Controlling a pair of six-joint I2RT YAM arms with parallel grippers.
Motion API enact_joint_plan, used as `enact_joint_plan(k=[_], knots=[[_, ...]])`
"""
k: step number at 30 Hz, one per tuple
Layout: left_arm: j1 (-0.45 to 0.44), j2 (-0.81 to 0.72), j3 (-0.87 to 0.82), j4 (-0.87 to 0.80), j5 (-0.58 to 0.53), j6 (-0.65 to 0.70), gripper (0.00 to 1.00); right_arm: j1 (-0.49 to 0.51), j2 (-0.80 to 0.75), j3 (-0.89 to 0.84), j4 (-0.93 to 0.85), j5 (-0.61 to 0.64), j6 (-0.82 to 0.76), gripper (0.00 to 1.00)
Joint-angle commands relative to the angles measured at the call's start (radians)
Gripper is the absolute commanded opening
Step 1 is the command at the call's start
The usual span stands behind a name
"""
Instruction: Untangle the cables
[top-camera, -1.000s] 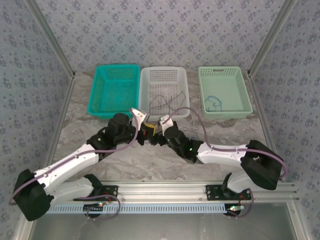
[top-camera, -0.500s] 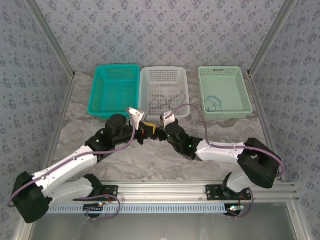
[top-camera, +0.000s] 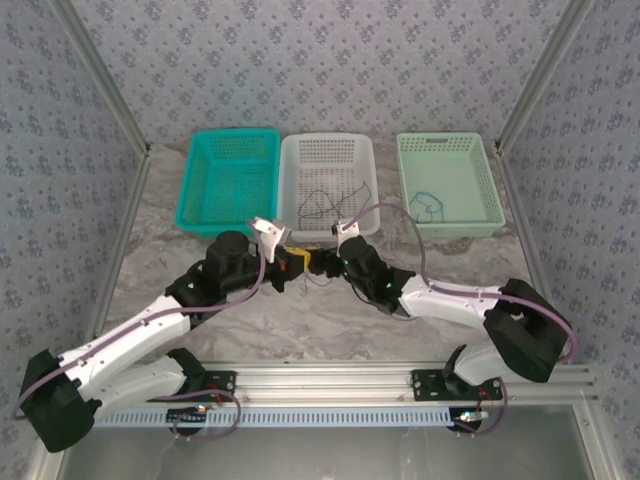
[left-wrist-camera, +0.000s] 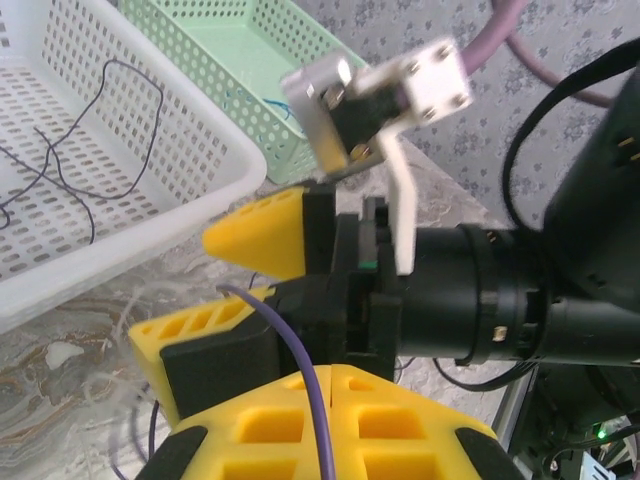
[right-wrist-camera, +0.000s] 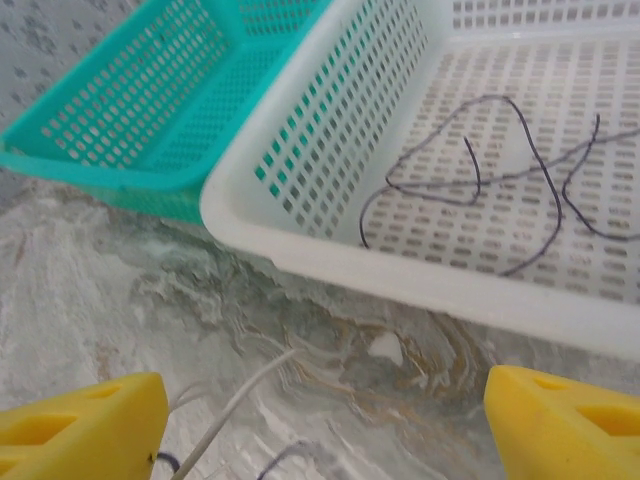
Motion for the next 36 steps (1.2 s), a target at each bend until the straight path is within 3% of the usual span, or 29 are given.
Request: enact_joint_plan(k=[1,4,10,16,27,36], knots=[[0.004,-0.031,0.013,0.027,0.022,-0.009,0.0,-0.008,0.031,-0.003,-0.053,-0.036,0.063,0.84],[0.004,-0.017,0.02,0.046,0.047,-0.021,0.0,-0.004,0.036,-0.035,0.063,-0.044,0.084,0.86],[0.004,-0.04,0.027,0.068,0.034,-0.018,0.0,0.01,0.126,0.087,-0.107,-0.023,0.076,0.82],[0.022,-0.105,0.087,0.01,-0.002,0.038,0.0,0.052,0.175,0.041,-0.06,-0.023,0.136,0.82],[0.042,-0.162,0.175,-0.069,-0.058,0.098,0.01,0.139,0.347,0.124,-0.085,-0.049,0.208,0.79],[0.075,-0.175,0.254,-0.129,-0.124,0.166,0.02,0.152,0.327,0.106,-0.056,-0.023,0.221,0.86]])
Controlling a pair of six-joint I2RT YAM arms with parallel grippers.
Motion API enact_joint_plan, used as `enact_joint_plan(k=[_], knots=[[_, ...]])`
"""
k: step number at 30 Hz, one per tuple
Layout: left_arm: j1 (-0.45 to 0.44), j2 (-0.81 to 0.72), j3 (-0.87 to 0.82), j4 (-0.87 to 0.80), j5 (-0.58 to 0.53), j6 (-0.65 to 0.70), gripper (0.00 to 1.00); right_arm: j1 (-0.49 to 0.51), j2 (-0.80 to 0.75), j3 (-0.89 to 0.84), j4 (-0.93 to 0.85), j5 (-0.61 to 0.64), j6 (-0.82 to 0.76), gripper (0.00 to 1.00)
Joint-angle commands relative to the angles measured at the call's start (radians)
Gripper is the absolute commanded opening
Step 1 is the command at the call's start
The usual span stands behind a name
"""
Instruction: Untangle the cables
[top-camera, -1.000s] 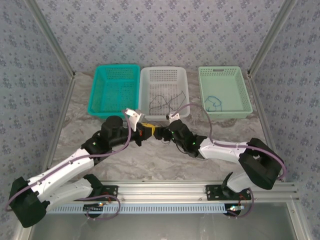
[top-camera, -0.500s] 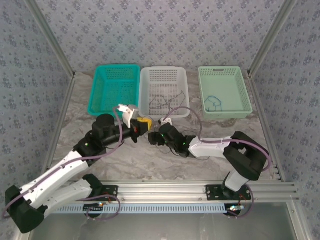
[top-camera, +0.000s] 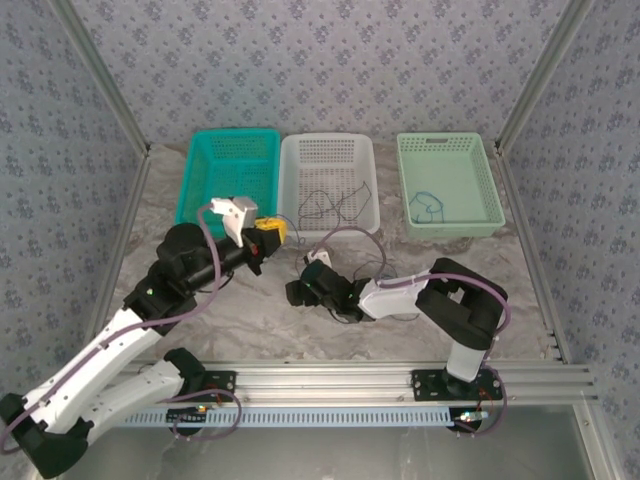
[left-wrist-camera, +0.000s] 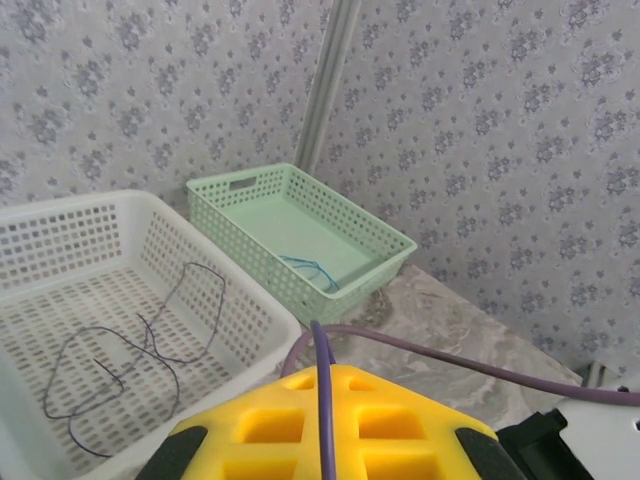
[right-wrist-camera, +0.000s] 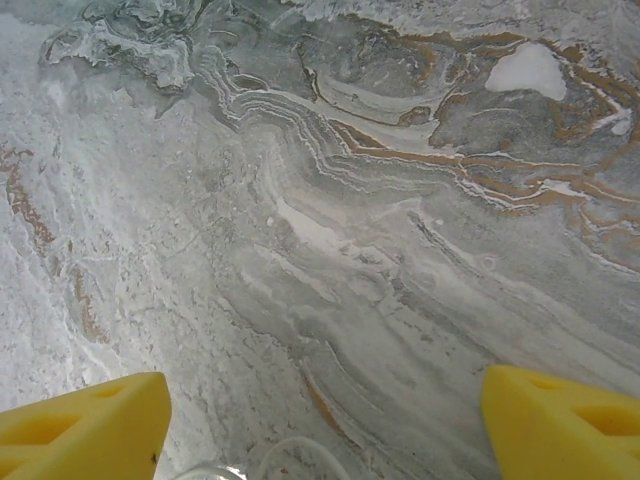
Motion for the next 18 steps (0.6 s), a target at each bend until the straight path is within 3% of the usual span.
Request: enact_joint_plan(k=[1,11,18], knots=[[0.012,-0.01,0.088,-0.028,-0.052,0.066,0.02,0.007,-0.025,-0.009,0.022,0.02,0.022,0.87],[0.023,0.039,0.187,-0.085,-0.062,0.147,0.03,-0.018,-0.112,-0.106,0.195,0.023,0.044,0.96],[0.026,0.057,0.216,-0.143,-0.098,0.177,0.04,-0.027,-0.28,-0.102,0.098,0.092,-0.036,0.99]])
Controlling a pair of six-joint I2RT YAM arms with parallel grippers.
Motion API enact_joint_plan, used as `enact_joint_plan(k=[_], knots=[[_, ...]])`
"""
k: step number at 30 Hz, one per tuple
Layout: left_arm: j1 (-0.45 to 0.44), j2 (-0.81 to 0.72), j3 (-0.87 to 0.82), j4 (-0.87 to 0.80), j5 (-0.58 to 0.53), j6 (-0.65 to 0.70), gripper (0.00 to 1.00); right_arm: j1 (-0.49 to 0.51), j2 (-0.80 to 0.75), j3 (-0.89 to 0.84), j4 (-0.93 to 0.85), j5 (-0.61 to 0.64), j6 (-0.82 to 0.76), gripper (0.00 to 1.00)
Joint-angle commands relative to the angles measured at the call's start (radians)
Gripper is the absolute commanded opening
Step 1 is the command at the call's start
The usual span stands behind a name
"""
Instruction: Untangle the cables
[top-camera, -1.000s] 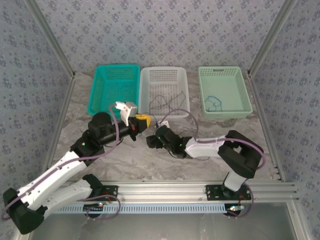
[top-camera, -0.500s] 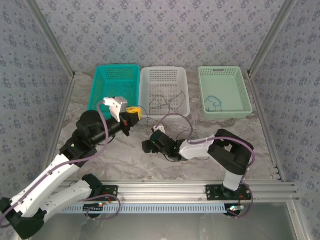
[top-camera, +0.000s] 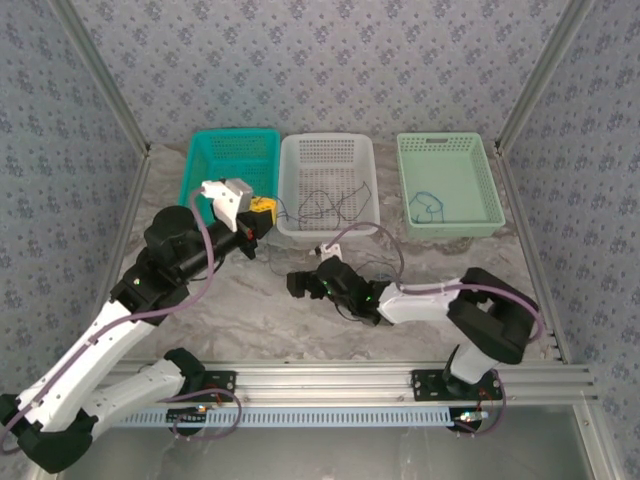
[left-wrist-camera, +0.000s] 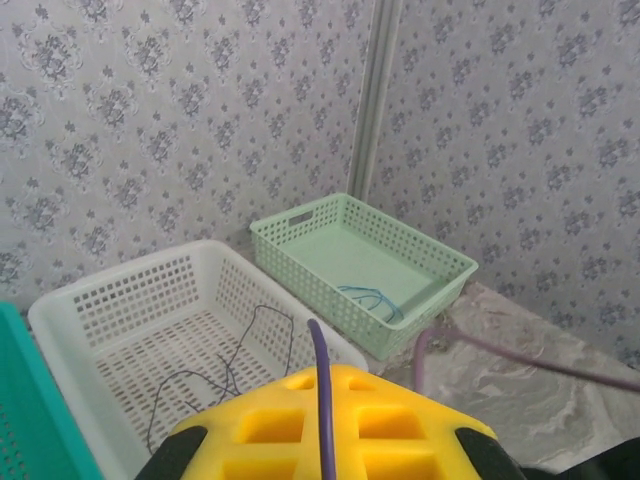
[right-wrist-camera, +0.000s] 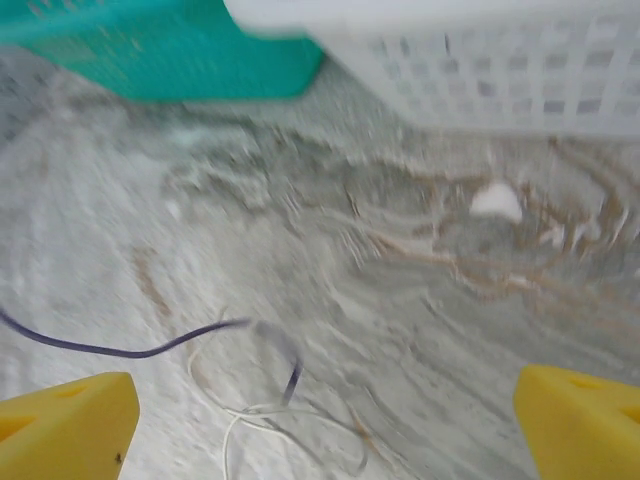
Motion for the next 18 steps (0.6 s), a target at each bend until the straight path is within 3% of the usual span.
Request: enact_joint_plan(k=[1,8,13,18], knots=[[0.006,-0.001,0.041,-0.02,-0.017,0.033,0.04,-0.008,-0.102,0.005,-0.051,0.08,-0.053,0.99],[0.006,0.029,0.049,0.019,0.043,0.005,0.04,-0.014,-0.209,0.057,-0.229,0.107,-0.209,0.98],[0.007,0.034,0.039,0.039,0.064,-0.027,0.04,0.026,-0.139,0.041,-0.137,0.061,-0.285,0.97],[0.006,0.038,0.047,0.048,0.074,-0.068,0.04,0.104,0.001,0.086,-0.058,0.141,-0.349,0.97]])
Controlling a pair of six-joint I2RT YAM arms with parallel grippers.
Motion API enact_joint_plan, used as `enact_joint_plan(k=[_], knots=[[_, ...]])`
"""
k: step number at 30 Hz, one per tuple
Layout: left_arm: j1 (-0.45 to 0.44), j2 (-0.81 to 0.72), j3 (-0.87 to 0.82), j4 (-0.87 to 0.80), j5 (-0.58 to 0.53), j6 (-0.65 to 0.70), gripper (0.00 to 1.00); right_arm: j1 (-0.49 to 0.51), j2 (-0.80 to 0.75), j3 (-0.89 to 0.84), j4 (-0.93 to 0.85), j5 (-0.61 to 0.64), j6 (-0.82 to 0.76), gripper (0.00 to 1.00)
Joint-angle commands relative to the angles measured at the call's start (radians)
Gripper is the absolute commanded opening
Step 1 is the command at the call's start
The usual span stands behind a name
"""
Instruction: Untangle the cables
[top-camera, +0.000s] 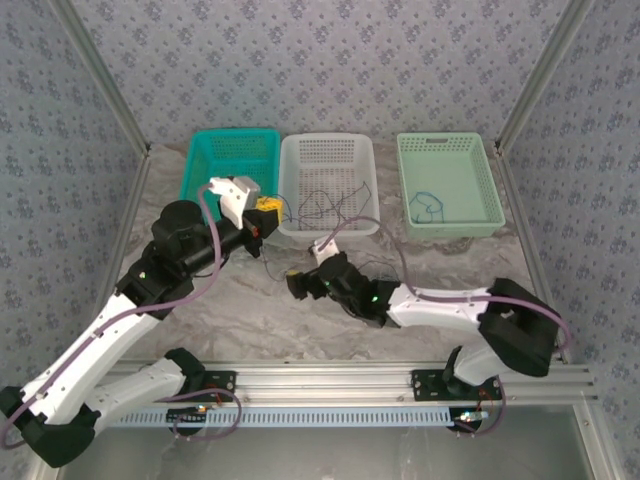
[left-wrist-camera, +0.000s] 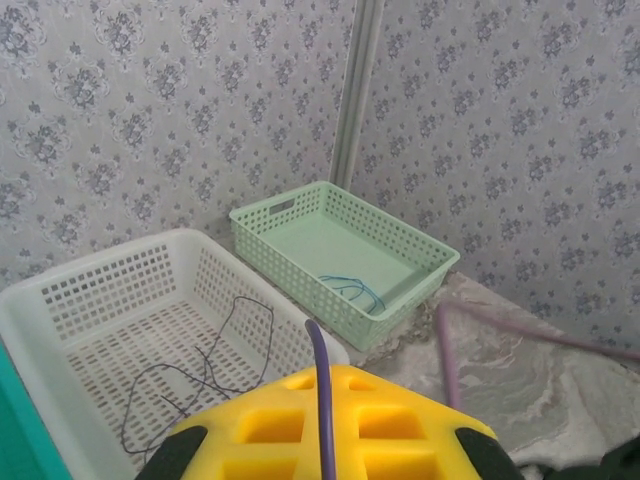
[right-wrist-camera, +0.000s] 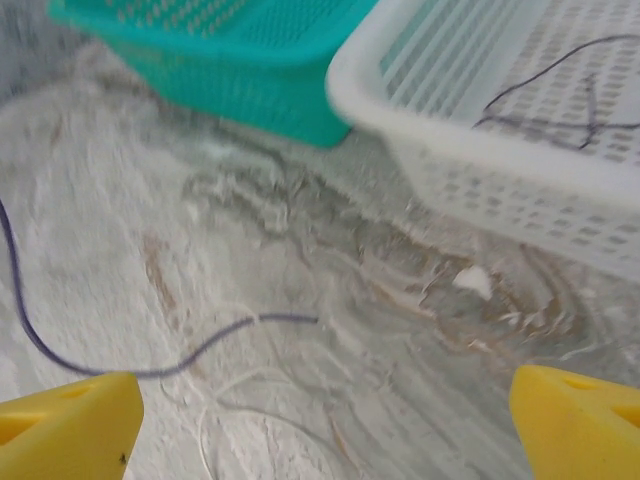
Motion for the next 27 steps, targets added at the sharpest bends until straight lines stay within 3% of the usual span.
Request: enact_joint_plan(k=[1,9,18,24,27], knots=[[0.006,0.002,0.032,0.048,0.03,-0.045,0.04,0.049,0.088,0.059,0.073,0.063,-0.093,0.97],[0.006,0.011,0.053,0.036,0.026,-0.087,0.04,0.122,0.281,0.195,0.149,0.232,-0.191,0.96],[0.006,0.011,0.043,0.057,0.07,-0.138,0.04,0.114,0.404,0.336,0.169,0.295,-0.286,0.9],[0.005,-0.001,0.063,0.053,0.067,-0.143,0.04,0.081,0.457,0.362,0.152,0.232,-0.274,0.69],[0.006,-0.005,0.095,0.04,0.055,-0.126,0.04,0.072,0.462,0.352,0.138,0.196,-0.253,0.64]])
